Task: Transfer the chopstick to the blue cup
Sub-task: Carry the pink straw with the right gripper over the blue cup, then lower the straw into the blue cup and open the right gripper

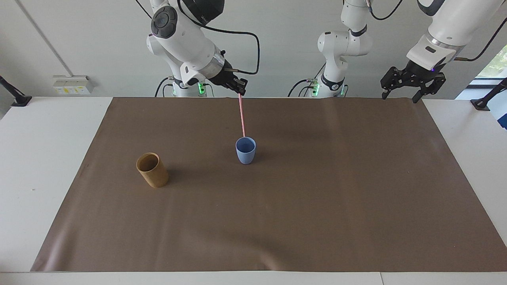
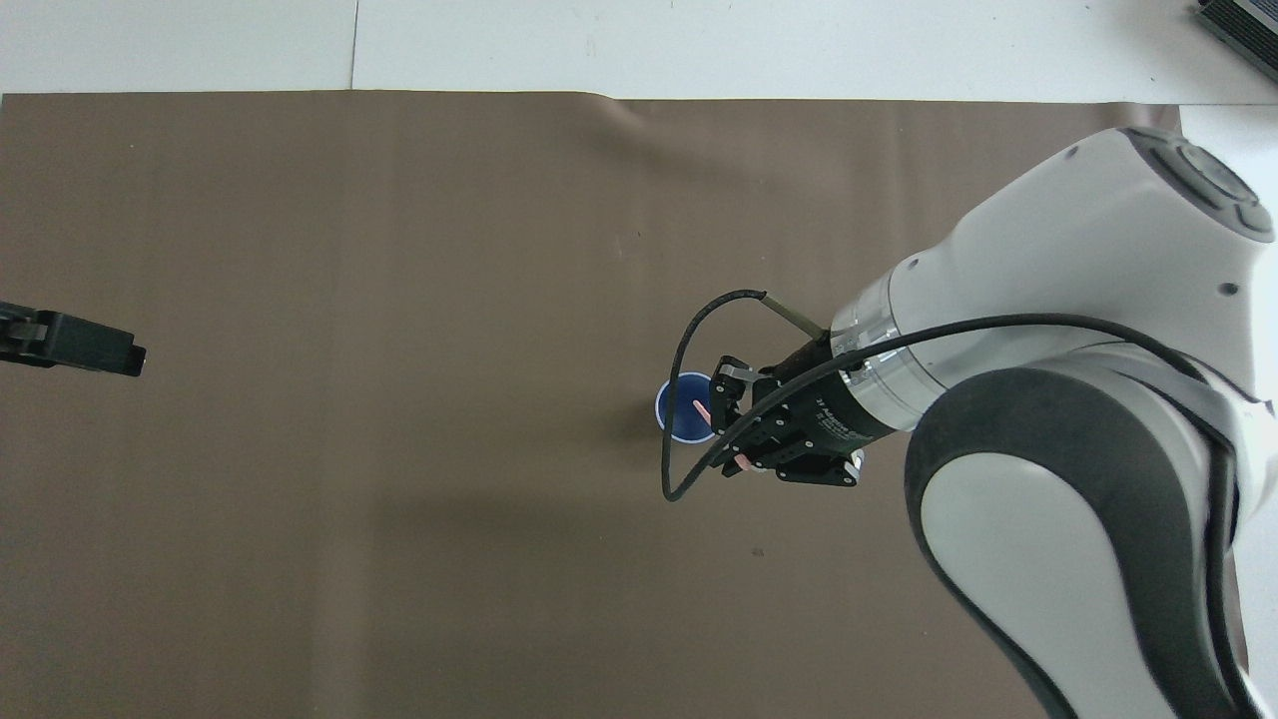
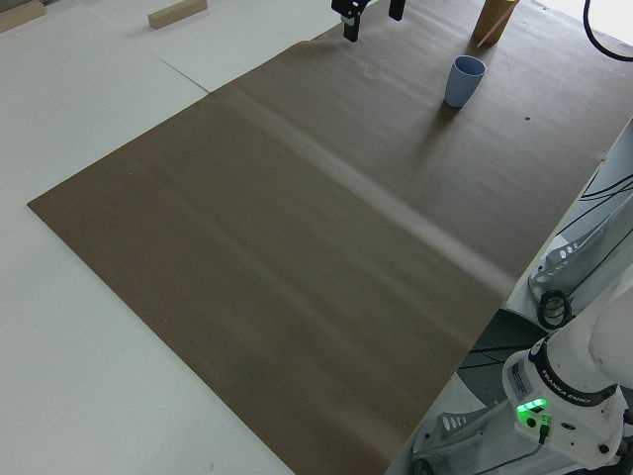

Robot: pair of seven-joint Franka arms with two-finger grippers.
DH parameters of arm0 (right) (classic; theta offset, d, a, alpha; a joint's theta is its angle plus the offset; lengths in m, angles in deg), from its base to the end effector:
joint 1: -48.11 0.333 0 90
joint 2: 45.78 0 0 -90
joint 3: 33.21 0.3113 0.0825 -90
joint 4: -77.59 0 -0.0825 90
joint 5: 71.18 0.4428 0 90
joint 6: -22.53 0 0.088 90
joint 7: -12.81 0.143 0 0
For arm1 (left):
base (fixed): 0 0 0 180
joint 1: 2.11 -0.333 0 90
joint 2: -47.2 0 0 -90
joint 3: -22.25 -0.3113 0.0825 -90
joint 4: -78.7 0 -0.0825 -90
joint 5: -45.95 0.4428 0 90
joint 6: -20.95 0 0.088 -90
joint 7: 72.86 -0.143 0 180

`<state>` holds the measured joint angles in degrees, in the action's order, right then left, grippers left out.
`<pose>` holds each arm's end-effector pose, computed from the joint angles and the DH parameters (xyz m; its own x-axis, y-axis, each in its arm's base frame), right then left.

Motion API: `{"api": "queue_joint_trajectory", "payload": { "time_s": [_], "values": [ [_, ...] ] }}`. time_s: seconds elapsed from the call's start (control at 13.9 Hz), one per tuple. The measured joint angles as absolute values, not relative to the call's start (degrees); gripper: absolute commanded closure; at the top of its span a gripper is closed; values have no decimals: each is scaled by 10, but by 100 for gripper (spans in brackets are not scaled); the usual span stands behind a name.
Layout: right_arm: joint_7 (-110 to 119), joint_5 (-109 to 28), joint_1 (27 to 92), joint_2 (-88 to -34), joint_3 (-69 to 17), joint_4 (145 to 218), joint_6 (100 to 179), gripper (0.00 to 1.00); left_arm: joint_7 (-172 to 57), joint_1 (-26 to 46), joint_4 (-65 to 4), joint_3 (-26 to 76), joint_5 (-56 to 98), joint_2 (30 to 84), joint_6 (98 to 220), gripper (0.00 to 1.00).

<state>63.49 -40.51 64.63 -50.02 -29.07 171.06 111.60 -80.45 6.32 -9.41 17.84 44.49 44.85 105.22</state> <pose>0.5577 0.2878 0.5256 0.7688 -0.4130 -0.4882 -0.5624 -0.8000 -0.2089 0.5878 -0.0443 0.6172 0.9788 -0.2038 -0.0221 -0.2031 -0.9786 0.0318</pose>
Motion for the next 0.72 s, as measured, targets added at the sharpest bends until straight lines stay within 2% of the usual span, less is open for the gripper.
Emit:
{"api": "queue_joint_trajectory", "payload": {
  "time_s": [0.29, 0.72],
  "values": [
    [641, -405, 648, -509, -291, 1712, 1121, 100, -805, 63, -94, 179, 445, 449, 1052, 0],
    [648, -406, 666, -533, -291, 1738, 1199, 100, -804, 63, -94, 182, 445, 449, 1052, 0]
  ]
}}
